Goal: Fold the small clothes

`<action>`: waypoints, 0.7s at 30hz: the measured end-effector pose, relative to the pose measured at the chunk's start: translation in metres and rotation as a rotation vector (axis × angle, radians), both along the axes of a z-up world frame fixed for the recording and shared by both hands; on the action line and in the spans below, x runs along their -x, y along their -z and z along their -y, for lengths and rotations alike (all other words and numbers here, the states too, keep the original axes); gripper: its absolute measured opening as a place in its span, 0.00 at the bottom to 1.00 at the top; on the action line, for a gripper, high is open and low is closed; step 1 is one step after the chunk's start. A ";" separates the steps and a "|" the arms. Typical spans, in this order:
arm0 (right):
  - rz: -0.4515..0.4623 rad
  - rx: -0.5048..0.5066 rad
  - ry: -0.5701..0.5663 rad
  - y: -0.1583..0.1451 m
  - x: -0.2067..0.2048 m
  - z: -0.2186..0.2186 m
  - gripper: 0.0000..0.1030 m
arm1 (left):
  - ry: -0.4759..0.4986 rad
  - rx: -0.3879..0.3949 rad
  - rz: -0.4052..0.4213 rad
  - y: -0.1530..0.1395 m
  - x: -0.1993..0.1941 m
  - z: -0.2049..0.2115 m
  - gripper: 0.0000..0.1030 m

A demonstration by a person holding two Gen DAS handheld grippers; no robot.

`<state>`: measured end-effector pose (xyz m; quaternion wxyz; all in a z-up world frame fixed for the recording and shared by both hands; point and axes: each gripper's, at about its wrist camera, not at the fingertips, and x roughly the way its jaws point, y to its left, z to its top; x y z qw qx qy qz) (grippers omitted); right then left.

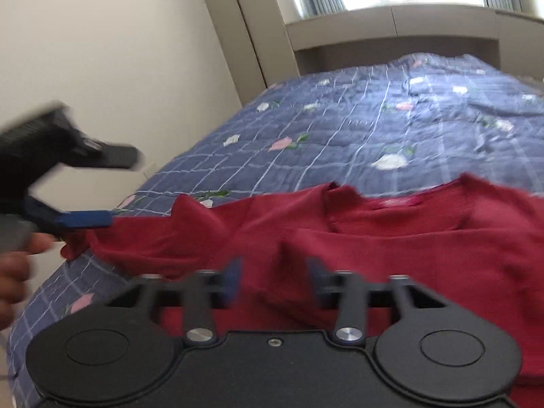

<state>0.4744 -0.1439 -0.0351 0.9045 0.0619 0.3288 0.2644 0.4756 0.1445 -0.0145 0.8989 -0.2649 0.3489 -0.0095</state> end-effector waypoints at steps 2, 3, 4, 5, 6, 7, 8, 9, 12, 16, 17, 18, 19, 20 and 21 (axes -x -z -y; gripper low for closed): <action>0.049 0.031 0.017 -0.009 0.009 0.033 0.85 | 0.038 -0.011 -0.009 0.010 -0.008 0.015 0.99; 0.071 0.053 0.040 -0.012 0.011 0.050 0.87 | 0.057 -0.022 -0.018 0.016 -0.012 0.024 0.99; 0.095 0.076 0.073 -0.016 0.015 0.068 0.91 | 0.078 -0.034 -0.024 0.022 -0.016 0.033 0.99; 0.116 0.098 0.112 -0.018 0.017 0.087 0.95 | 0.097 -0.043 -0.026 0.026 -0.018 0.041 0.99; 0.138 0.120 0.160 -0.019 0.019 0.107 0.96 | 0.120 -0.053 -0.030 0.032 -0.022 0.051 0.99; 0.153 0.141 0.207 -0.018 0.019 0.124 0.97 | 0.139 -0.059 -0.038 0.038 -0.026 0.060 0.99; 0.161 0.169 0.258 -0.017 0.018 0.141 0.98 | 0.152 -0.063 -0.049 0.043 -0.031 0.067 0.96; 0.161 0.193 0.304 -0.014 0.016 0.157 0.98 | 0.168 -0.067 -0.066 0.048 -0.035 0.075 0.90; 0.124 0.189 0.396 0.001 0.005 0.203 0.98 | 0.205 -0.088 -0.112 0.062 -0.046 0.094 0.73; -0.012 0.006 0.445 0.024 -0.017 0.251 0.91 | 0.188 -0.144 -0.140 0.069 -0.054 0.105 0.48; -0.031 -0.025 0.454 0.028 -0.021 0.257 0.88 | 0.185 -0.154 -0.141 0.070 -0.056 0.107 0.36; -0.045 -0.049 0.457 0.032 -0.025 0.261 0.86 | 0.178 -0.164 -0.150 0.070 -0.057 0.108 0.25; -0.053 -0.063 0.453 0.035 -0.030 0.263 0.84 | 0.172 -0.175 -0.164 0.070 -0.059 0.108 0.18; -0.061 -0.067 0.447 0.037 -0.033 0.263 0.81 | 0.168 -0.181 -0.164 0.070 -0.061 0.110 0.12; -0.065 -0.069 0.443 0.038 -0.035 0.262 0.80 | 0.164 -0.186 -0.159 0.068 -0.061 0.112 0.09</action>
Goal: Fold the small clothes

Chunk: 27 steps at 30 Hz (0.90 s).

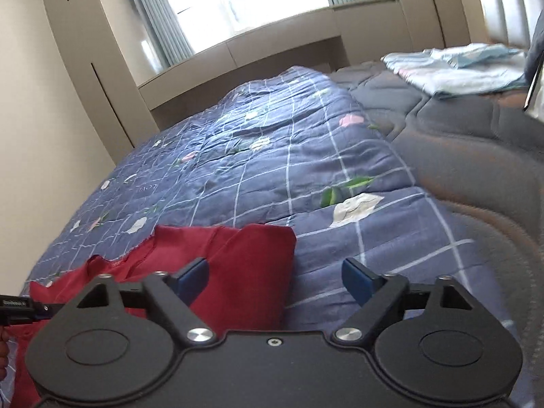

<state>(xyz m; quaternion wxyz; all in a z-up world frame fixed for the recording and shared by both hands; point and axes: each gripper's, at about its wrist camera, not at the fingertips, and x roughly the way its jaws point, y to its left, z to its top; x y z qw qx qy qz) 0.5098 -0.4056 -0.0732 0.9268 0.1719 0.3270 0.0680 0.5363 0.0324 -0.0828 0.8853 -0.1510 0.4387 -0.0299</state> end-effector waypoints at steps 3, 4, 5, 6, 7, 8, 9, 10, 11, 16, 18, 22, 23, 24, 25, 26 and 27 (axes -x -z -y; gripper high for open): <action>-0.010 -0.010 -0.003 0.004 -0.015 -0.008 0.77 | 0.010 -0.046 0.024 -0.007 0.000 0.012 0.04; -0.012 -0.019 0.002 0.003 -0.017 -0.009 0.75 | 0.005 -0.052 0.039 -0.011 0.002 0.014 0.04; -0.010 -0.028 0.005 0.002 -0.018 -0.010 0.73 | -0.004 -0.051 0.060 -0.016 0.004 0.015 0.04; -0.003 -0.036 0.004 -0.001 -0.019 -0.011 0.72 | -0.017 -0.043 0.083 -0.021 0.007 0.014 0.04; 0.007 -0.037 0.003 -0.004 -0.019 -0.013 0.70 | -0.029 -0.038 0.100 -0.026 0.010 0.012 0.04; 0.015 -0.031 0.003 -0.007 -0.020 -0.014 0.68 | -0.035 -0.038 0.116 -0.031 0.013 0.011 0.04; 0.018 -0.016 0.006 -0.009 -0.020 -0.017 0.66 | -0.033 -0.046 0.131 -0.035 0.015 0.010 0.04; 0.016 0.005 0.008 -0.010 -0.021 -0.019 0.59 | -0.034 -0.060 0.135 -0.037 0.016 0.009 0.04; 0.009 0.031 0.011 -0.010 -0.024 -0.022 0.45 | -0.035 -0.076 0.132 -0.037 0.017 0.008 0.04; -0.031 0.142 0.025 0.002 -0.029 -0.032 0.11 | -0.034 -0.108 0.071 -0.016 0.012 0.007 0.04; -0.027 0.171 0.031 0.005 -0.028 -0.033 0.11 | -0.042 -0.108 0.051 -0.005 0.011 0.006 0.03; 0.006 0.226 0.005 -0.004 -0.013 -0.034 0.32 | -0.038 -0.101 0.046 0.000 0.013 0.005 0.04; 0.025 0.245 -0.003 -0.009 -0.002 -0.034 0.46 | -0.035 -0.099 0.045 -0.001 0.013 0.004 0.04; 0.043 0.258 -0.016 -0.014 0.011 -0.033 0.52 | -0.034 -0.095 0.044 -0.001 0.012 0.004 0.04; 0.060 0.271 -0.028 -0.018 0.026 -0.033 0.62 | -0.031 -0.093 0.044 -0.001 0.013 0.003 0.04; 0.067 0.287 -0.036 -0.022 0.042 -0.033 0.65 | -0.028 -0.092 0.045 -0.001 0.013 0.003 0.04; 0.072 0.301 -0.044 -0.025 0.058 -0.033 0.65 | -0.026 -0.092 0.046 0.000 0.013 0.003 0.04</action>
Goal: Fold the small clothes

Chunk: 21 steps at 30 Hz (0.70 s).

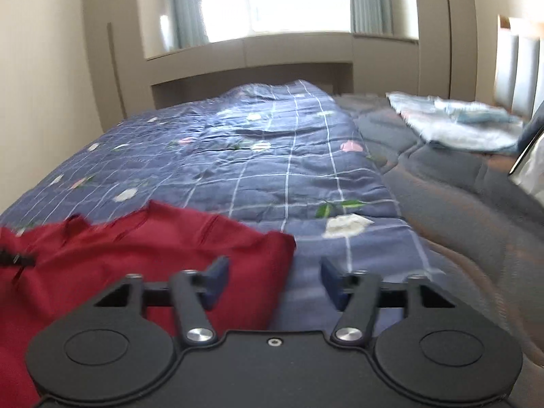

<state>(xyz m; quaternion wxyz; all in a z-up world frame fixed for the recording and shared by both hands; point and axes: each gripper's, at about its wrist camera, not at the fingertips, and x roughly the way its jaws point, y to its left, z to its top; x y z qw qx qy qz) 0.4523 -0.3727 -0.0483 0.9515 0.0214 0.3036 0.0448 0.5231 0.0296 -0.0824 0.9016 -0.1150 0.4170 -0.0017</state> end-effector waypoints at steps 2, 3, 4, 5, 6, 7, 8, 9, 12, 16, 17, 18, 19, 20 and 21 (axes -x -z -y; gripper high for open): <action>-0.005 0.049 -0.029 0.000 0.030 -0.003 0.65 | 0.003 -0.001 0.001 0.001 -0.001 0.000 0.04; -0.015 0.080 -0.040 0.002 0.041 -0.008 0.65 | 0.001 0.001 0.001 0.001 -0.001 0.000 0.04; -0.027 0.112 -0.060 0.006 0.050 -0.013 0.65 | -0.001 0.002 0.001 0.001 -0.001 0.000 0.04; -0.034 0.144 -0.088 0.010 0.057 -0.019 0.65 | -0.003 0.004 0.001 0.001 -0.001 0.000 0.04; -0.033 0.178 -0.111 0.015 0.061 -0.026 0.65 | -0.005 0.005 0.000 0.001 -0.001 0.000 0.04; -0.025 0.217 -0.118 0.019 0.063 -0.033 0.63 | -0.007 0.005 -0.001 0.001 -0.002 0.000 0.04; -0.013 0.243 -0.114 0.023 0.062 -0.038 0.61 | -0.008 0.002 -0.001 0.001 -0.002 0.001 0.04; -0.006 0.248 -0.106 0.025 0.059 -0.041 0.60 | -0.008 -0.001 -0.002 0.000 -0.002 0.002 0.04; 0.021 0.217 -0.057 0.029 0.045 -0.046 0.56 | -0.013 0.003 -0.005 0.000 -0.002 0.002 0.04; 0.035 0.179 0.036 0.026 0.039 -0.044 0.12 | -0.022 0.016 -0.015 0.000 -0.003 -0.002 0.04; 0.034 0.185 0.055 0.026 0.040 -0.042 0.10 | -0.023 0.014 -0.016 0.000 -0.003 -0.002 0.04; 0.031 0.184 0.064 0.026 0.042 -0.041 0.11 | -0.026 0.013 -0.016 0.000 -0.003 -0.003 0.04; 0.023 0.188 0.073 0.027 0.043 -0.039 0.09 | -0.030 0.012 -0.016 0.000 -0.003 -0.003 0.04; 0.011 0.199 0.075 0.029 0.045 -0.039 0.08 | -0.033 0.009 -0.016 0.001 -0.003 -0.003 0.04; -0.003 0.211 0.077 0.032 0.045 -0.039 0.06 | -0.037 0.006 -0.015 0.001 -0.003 -0.003 0.04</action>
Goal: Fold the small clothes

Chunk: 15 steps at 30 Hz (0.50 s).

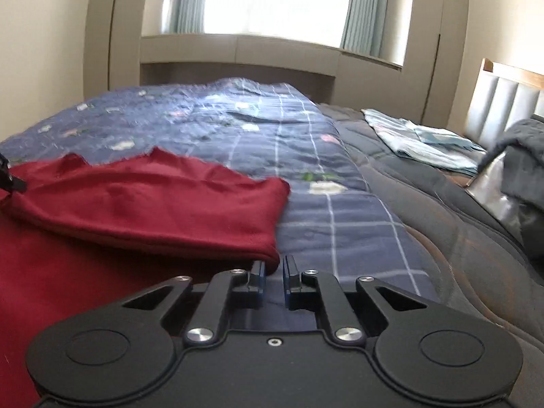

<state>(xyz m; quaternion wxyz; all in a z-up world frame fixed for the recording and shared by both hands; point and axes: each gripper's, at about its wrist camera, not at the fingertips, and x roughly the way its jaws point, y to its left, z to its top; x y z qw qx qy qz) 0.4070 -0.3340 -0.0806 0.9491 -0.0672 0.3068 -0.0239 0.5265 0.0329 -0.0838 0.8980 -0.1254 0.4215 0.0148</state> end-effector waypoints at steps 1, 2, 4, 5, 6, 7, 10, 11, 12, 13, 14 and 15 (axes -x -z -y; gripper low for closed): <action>-0.008 0.018 0.025 0.003 0.000 0.002 0.00 | -0.002 -0.006 -0.001 0.001 0.000 0.001 0.04; -0.015 0.012 0.036 0.005 0.000 0.005 0.00 | 0.002 -0.013 0.001 0.002 0.000 0.001 0.04; -0.039 -0.061 0.020 0.003 0.001 0.015 0.00 | 0.017 -0.009 0.007 0.001 0.001 0.002 0.05; -0.028 -0.044 0.011 0.000 0.004 0.015 0.10 | 0.030 -0.002 0.008 0.000 0.001 0.002 0.08; -0.009 -0.004 -0.007 -0.005 0.008 0.012 0.16 | 0.038 0.004 0.008 -0.001 0.003 0.002 0.15; 0.004 0.020 -0.021 -0.008 0.011 0.009 0.27 | 0.035 0.005 0.014 -0.004 0.006 0.002 0.21; 0.059 0.026 -0.066 -0.023 0.014 -0.001 0.57 | 0.036 0.009 0.040 -0.013 0.018 0.001 0.76; 0.077 0.018 -0.079 -0.027 0.011 -0.005 0.70 | 0.030 0.005 0.062 -0.018 0.026 0.000 0.85; 0.086 0.007 -0.095 -0.029 0.007 -0.010 0.74 | 0.026 -0.002 0.080 -0.023 0.033 -0.001 0.88; 0.090 -0.004 -0.116 -0.031 0.003 -0.016 0.78 | 0.027 -0.011 0.096 -0.028 0.040 -0.003 0.91; 0.089 -0.009 -0.131 -0.032 -0.002 -0.022 0.84 | 0.028 -0.018 0.103 -0.032 0.047 -0.006 0.98; 0.078 -0.014 -0.145 -0.029 -0.010 -0.029 0.87 | 0.017 -0.025 0.109 -0.037 0.056 -0.012 0.99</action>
